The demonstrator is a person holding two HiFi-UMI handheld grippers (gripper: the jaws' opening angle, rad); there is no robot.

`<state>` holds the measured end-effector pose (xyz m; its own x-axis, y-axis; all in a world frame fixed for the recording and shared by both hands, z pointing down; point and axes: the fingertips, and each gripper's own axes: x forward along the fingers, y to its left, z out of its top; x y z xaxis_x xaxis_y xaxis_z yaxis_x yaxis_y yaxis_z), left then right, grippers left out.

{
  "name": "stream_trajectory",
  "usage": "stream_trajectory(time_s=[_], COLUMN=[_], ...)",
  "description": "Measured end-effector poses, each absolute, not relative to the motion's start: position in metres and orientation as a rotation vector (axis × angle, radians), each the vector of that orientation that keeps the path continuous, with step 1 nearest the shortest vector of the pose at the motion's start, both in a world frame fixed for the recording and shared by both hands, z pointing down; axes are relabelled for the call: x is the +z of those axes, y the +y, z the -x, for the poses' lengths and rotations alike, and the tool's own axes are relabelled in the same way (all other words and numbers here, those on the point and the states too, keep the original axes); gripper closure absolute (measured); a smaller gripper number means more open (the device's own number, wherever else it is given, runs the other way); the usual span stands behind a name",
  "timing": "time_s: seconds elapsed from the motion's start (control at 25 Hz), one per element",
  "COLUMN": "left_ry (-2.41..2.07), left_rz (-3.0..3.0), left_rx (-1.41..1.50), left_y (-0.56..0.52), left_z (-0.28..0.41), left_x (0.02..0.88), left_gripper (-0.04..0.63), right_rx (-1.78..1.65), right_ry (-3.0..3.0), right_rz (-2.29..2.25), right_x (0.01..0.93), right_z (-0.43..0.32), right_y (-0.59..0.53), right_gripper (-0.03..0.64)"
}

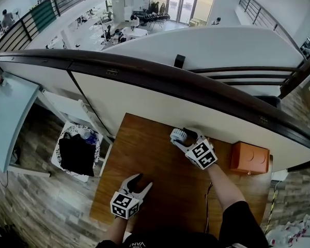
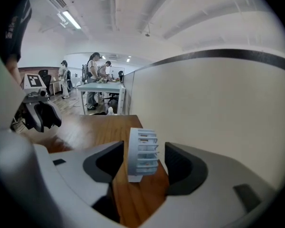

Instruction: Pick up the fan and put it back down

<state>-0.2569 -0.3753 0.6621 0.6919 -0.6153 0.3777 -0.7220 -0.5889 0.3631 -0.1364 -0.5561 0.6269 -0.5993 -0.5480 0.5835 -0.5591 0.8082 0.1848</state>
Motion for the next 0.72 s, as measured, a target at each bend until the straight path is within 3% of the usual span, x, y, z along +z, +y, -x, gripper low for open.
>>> stream_trajectory(time_s=[0.72], left_ry=[-1.129], left_rz=[-2.437], left_rx=[0.257], left_y=[-0.322], left_z=[0.244], left_x=[0.613], left_gripper=[0.387], right_rx=[0.088], right_ry=[-2.431], right_rz=[-1.120], right_x=[0.561], right_z=[0.087], right_y=[-0.458], right_gripper=[0.370])
